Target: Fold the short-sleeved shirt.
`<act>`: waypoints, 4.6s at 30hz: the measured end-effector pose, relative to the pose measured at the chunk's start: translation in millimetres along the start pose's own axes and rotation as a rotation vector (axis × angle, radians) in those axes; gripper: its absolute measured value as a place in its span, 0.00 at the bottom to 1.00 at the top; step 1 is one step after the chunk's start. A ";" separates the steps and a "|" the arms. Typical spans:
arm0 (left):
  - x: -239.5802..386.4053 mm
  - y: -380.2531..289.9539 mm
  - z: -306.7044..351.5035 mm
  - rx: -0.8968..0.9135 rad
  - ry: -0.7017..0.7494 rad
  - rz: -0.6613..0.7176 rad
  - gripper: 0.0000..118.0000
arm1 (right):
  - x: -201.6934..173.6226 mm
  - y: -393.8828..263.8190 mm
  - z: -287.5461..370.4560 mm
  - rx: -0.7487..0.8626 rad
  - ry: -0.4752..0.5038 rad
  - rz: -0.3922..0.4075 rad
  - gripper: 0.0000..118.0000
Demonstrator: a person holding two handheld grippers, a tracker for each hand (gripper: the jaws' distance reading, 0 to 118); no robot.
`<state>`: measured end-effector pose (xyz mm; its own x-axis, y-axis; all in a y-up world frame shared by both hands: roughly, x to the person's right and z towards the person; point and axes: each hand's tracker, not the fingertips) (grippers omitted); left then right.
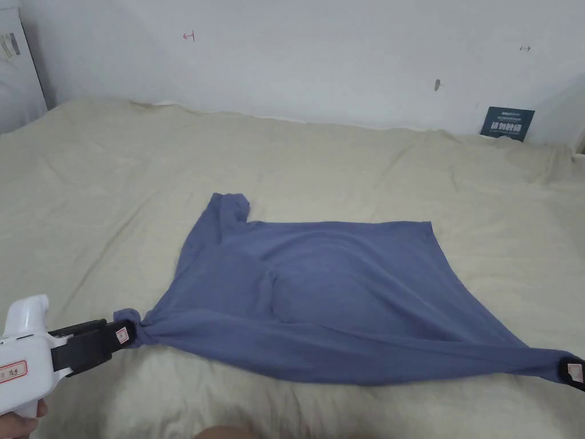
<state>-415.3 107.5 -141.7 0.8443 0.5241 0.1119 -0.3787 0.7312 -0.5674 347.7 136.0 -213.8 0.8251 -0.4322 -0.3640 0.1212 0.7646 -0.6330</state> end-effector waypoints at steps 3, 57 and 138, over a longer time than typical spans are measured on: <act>-1.0 -10.9 0.5 -0.033 0.019 -0.012 0.05 | 2.2 -11.9 2.8 -0.015 -0.020 -0.006 0.03; 35.8 126.8 -73.6 -0.071 0.149 -0.189 0.05 | -20.4 162.1 -179.1 -0.022 -0.075 0.192 0.01; -74.8 242.9 -315.4 -0.385 0.113 -0.155 0.91 | 34.4 241.0 -328.9 -0.202 -0.044 0.432 0.03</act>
<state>-450.9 108.2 -545.3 0.9243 0.3542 0.1418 -0.0932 0.5700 -0.8163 223.8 148.1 -603.6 0.7997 -0.0712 -0.5962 -0.3437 0.7599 -0.5517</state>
